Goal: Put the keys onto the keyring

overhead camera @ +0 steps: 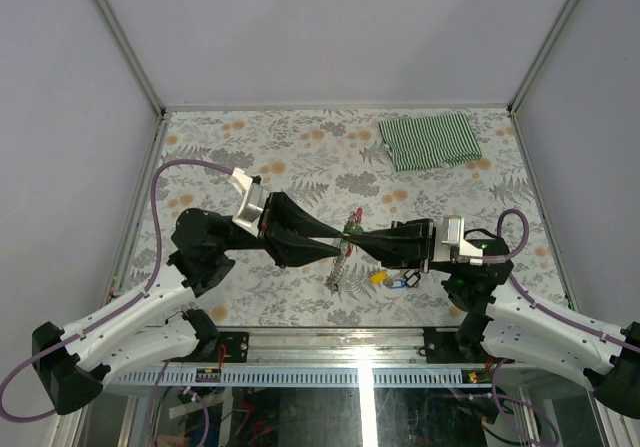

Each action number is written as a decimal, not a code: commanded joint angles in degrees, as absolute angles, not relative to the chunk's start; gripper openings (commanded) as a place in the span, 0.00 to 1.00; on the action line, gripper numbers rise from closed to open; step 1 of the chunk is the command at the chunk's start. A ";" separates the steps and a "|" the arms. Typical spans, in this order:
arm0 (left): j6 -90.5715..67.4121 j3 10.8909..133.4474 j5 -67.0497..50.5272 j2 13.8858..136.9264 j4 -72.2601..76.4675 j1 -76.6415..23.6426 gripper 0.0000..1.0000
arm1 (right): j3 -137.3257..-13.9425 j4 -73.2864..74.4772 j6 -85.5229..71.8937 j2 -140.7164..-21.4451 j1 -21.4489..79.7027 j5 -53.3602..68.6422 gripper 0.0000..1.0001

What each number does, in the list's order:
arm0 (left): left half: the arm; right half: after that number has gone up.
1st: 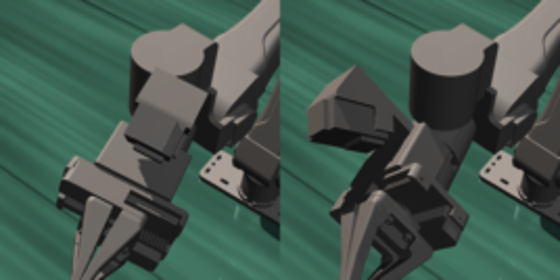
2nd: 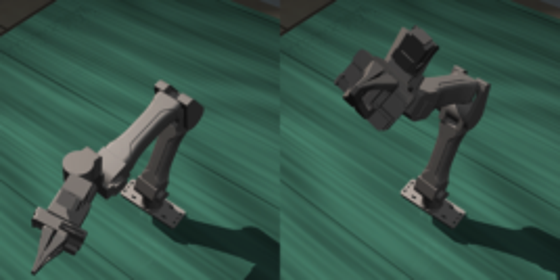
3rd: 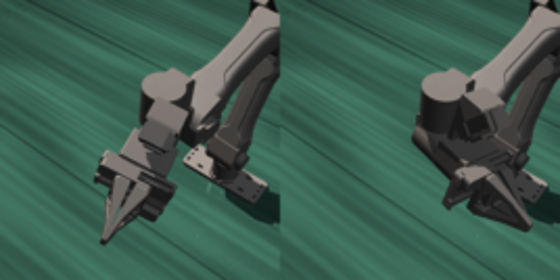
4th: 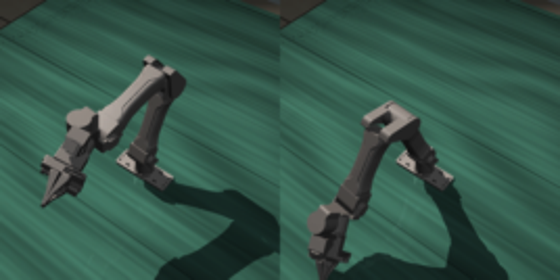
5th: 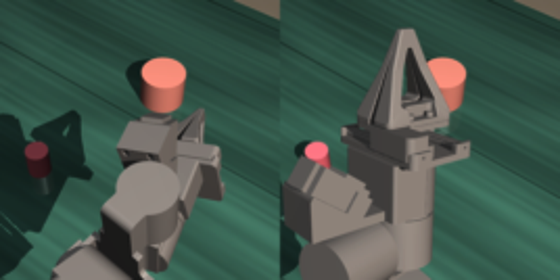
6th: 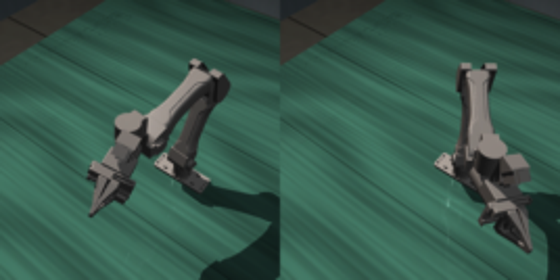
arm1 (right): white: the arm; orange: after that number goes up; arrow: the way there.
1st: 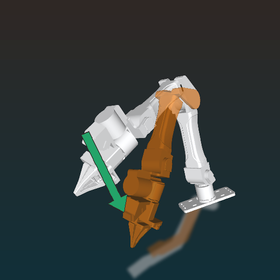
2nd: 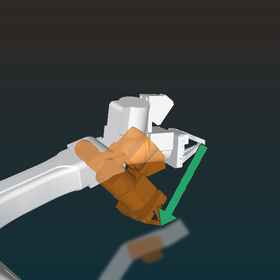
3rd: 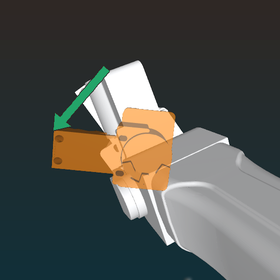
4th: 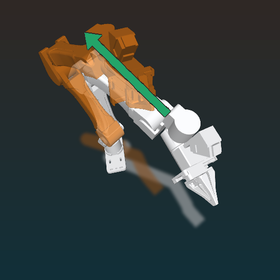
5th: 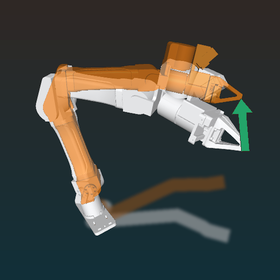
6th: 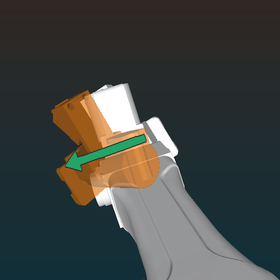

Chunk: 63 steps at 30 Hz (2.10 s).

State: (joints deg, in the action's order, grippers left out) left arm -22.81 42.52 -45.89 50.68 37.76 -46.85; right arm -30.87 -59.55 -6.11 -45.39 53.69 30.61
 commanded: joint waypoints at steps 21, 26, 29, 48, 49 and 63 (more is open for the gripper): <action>-22.32 42.91 -44.21 51.31 45.43 -47.91 0.16 | -32.45 -62.25 -5.73 -44.22 54.10 30.40 0.00; -22.27 43.36 -44.70 51.48 44.93 -47.90 0.00 | -32.34 -62.08 -5.67 -44.18 54.07 30.50 0.00; -21.01 44.54 -45.28 51.37 41.87 -47.90 0.00 | -32.86 -59.38 -4.56 -43.63 54.06 30.94 0.00; 10.42 65.94 -42.54 52.74 -14.64 -47.90 0.00 | -41.15 -23.85 13.78 -38.12 54.10 29.36 0.25; 11.15 66.63 -42.24 53.20 -16.02 -47.94 0.00 | -41.21 -23.93 13.66 -38.31 54.15 29.55 0.26; 15.86 68.46 -41.38 54.61 -20.47 -47.92 0.00 | -41.13 -27.94 11.76 -41.18 54.06 31.01 0.27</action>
State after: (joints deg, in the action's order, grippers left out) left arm 13.41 66.50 -41.52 54.48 -20.88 -47.59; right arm -38.46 -23.99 12.08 -40.36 53.76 30.52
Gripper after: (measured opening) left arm 0.019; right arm 0.273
